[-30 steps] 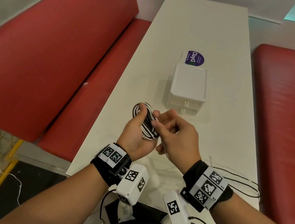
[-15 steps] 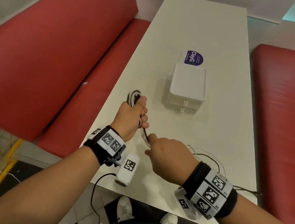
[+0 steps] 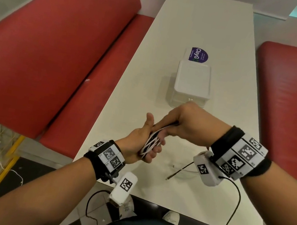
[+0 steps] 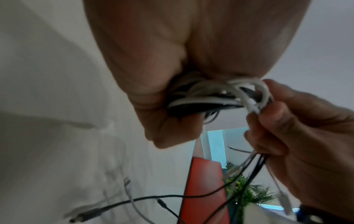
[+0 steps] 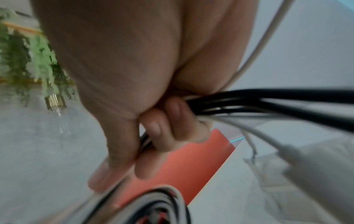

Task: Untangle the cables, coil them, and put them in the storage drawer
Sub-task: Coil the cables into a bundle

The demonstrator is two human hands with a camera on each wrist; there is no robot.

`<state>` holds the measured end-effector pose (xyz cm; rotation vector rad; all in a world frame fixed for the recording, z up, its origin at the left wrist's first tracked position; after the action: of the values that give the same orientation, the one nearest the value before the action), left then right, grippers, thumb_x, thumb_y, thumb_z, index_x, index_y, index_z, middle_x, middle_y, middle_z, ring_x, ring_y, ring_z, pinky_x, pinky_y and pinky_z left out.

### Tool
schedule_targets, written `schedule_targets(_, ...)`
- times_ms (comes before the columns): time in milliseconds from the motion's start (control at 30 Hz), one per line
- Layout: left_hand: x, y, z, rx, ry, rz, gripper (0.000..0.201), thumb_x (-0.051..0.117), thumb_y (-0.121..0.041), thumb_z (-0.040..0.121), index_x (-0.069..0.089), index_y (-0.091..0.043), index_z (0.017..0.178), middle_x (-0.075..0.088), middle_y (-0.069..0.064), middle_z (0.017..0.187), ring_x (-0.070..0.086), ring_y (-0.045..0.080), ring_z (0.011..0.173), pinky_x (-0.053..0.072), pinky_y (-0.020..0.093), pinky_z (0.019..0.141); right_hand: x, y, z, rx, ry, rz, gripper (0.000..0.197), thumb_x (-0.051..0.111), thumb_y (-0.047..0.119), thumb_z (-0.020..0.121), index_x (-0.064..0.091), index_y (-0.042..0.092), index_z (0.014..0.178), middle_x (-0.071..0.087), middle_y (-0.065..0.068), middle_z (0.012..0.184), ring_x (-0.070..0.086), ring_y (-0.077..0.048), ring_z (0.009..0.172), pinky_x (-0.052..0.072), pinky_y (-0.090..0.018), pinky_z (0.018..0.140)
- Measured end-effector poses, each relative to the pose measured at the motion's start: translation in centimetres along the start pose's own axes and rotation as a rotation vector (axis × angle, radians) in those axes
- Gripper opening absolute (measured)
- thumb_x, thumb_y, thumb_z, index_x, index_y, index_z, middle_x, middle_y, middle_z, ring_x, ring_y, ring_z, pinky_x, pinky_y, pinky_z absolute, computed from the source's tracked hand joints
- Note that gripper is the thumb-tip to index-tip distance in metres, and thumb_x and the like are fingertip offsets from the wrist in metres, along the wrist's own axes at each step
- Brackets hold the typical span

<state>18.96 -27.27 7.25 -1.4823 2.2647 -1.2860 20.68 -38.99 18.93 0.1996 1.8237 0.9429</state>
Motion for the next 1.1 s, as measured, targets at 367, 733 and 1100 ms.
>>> schedule_targets(367, 1.6, -0.5, -1.4, -0.131, 0.403, -0.197, 0.020, 0.065, -0.012, 0.088, 0.056, -0.009, 0.105, 0.039, 0.004, 0.077, 0.032, 0.007, 0.062, 0.031, 0.011, 0.047, -0.5, -0.9, 0.5, -0.015, -0.293, -0.452, 0.037, 0.041, 0.072, 0.088, 0.070, 0.057, 0.105, 0.051, 0.012, 0.073, 0.045, -0.001, 0.064, 0.026, -0.025, 0.052)
schedule_targets(733, 2.9, -0.7, -1.6, 0.005, 0.434, -0.304, 0.005, 0.051, -0.016, 0.098, 0.052, -0.012, 0.095, 0.054, 0.006, 0.091, 0.042, 0.011, 0.060, 0.041, 0.020, 0.050, 2.2, -3.8, 0.0, 0.108, -0.071, 0.340, 0.031, 0.055, 0.023, 0.104, 0.065, 0.037, 0.130, 0.067, 0.011, 0.096, 0.067, -0.006, 0.082, 0.049, -0.024, 0.077)
schedule_targets(1100, 4.3, -1.1, -2.6, 0.016, 0.620, -0.437, 0.026, 0.052, -0.043, 0.099, 0.054, -0.017, 0.105, 0.026, 0.000, 0.070, 0.022, 0.008, 0.052, 0.027, 0.015, 0.038, 3.0, -4.9, 0.5, 0.139, 0.036, 0.734, 0.032, 0.060, 0.035, 0.099, 0.072, 0.008, 0.112, 0.063, -0.019, 0.078, 0.053, -0.030, 0.064, 0.048, -0.045, 0.063)
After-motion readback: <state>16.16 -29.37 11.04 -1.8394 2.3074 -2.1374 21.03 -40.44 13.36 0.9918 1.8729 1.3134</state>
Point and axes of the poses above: each hand's wrist, its own z-axis towards the middle knuckle, its own x-axis out of the palm, y = z × x, the point moved 6 cm from there along z, towards the middle knuckle
